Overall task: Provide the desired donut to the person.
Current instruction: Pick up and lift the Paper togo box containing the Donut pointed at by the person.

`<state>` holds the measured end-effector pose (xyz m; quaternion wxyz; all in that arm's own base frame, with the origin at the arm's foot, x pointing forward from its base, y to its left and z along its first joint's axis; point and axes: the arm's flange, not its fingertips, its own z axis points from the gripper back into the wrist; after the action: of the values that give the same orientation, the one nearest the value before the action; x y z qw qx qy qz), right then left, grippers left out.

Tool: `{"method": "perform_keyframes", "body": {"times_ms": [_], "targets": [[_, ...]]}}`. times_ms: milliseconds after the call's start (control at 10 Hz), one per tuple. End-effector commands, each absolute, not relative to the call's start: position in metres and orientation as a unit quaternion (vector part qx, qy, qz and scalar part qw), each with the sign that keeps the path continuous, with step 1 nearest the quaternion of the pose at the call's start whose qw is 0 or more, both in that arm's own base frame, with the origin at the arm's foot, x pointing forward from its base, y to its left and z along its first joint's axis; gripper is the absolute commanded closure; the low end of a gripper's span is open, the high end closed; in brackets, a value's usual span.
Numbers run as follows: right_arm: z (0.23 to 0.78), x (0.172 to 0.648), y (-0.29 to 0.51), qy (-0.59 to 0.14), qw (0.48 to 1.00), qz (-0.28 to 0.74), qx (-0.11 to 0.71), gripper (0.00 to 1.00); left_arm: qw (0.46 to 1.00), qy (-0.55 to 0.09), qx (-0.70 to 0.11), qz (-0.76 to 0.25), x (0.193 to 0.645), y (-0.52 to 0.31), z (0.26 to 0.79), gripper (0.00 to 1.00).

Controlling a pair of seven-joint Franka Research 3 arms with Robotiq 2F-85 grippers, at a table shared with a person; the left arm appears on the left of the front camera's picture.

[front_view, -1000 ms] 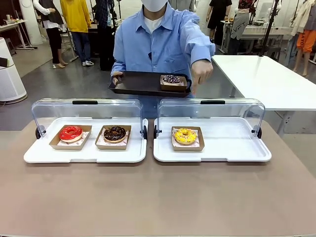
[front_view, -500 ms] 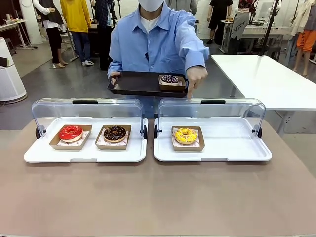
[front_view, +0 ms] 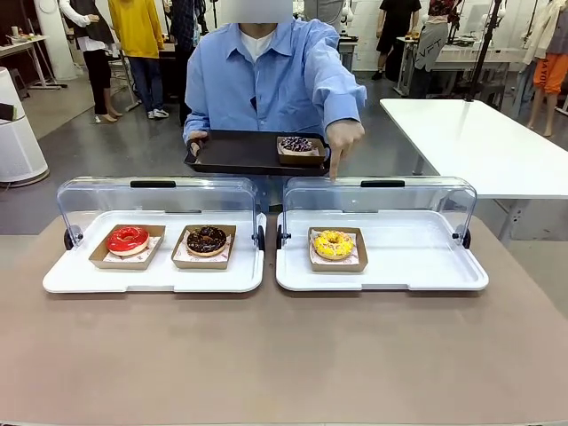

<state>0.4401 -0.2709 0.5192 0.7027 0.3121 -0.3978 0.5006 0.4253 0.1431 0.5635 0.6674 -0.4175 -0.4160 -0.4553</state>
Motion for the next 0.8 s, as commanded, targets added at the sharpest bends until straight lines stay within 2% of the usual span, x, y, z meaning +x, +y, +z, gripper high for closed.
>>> {"method": "perform_keyframes", "body": {"times_ms": [0, 600, 700], "targets": [[0.520, 0.440, -0.271, -0.398, 0.702, 0.501, 0.313, 0.00, 0.664, -0.420, -0.418, -0.455, 0.424, 0.144, 0.565, 0.00], [0.519, 0.440, -0.271, -0.398, 0.703, 0.501, 0.312, 0.00, 0.664, -0.420, -0.418, -0.455, 0.424, 0.144, 0.565, 0.00], [0.528, 0.435, -0.254, -0.381, 0.698, 0.527, 0.299, 0.00, 0.664, -0.420, -0.418, -0.455, 0.424, 0.144, 0.565, 0.00]]}}
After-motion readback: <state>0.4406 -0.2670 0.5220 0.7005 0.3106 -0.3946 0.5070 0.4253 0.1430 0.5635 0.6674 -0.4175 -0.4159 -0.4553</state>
